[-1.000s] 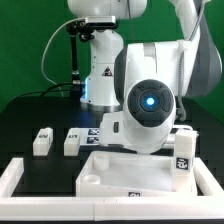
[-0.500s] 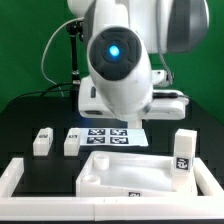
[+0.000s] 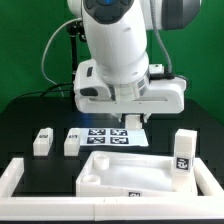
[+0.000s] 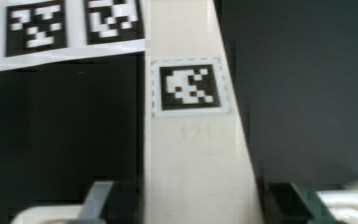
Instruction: Assemble desk
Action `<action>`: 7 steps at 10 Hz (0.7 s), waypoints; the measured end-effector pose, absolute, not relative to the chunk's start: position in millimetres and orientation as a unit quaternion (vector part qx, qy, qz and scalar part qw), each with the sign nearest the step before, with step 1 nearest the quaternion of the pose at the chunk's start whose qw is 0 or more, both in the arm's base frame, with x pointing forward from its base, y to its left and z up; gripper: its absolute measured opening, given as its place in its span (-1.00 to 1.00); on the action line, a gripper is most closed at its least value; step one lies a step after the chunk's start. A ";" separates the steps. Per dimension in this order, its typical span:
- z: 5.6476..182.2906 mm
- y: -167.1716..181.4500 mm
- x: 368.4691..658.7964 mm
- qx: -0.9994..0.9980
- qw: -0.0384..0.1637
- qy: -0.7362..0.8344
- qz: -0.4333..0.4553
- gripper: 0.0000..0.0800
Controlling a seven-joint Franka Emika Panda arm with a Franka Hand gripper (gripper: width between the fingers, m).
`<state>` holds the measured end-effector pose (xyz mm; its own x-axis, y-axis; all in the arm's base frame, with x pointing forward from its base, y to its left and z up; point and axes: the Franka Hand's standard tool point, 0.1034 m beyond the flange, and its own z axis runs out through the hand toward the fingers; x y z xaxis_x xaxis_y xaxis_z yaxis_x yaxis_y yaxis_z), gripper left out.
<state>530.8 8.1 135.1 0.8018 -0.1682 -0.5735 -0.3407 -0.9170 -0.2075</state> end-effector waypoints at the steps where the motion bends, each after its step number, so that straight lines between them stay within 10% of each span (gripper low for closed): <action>1: 149.6 -11.8 550.3 -0.947 0.167 0.146 0.230 -0.28; 7: 154.0 -31.3 574.0 -0.980 0.109 0.167 -0.001 -0.28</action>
Offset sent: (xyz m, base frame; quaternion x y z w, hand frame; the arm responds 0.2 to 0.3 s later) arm 0.0000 0.0000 0.0000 0.0000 0.1296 0.0000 0.9916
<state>574.0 -31.3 154.0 0.9441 -0.3279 -0.0337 -0.3273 -0.9205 -0.2134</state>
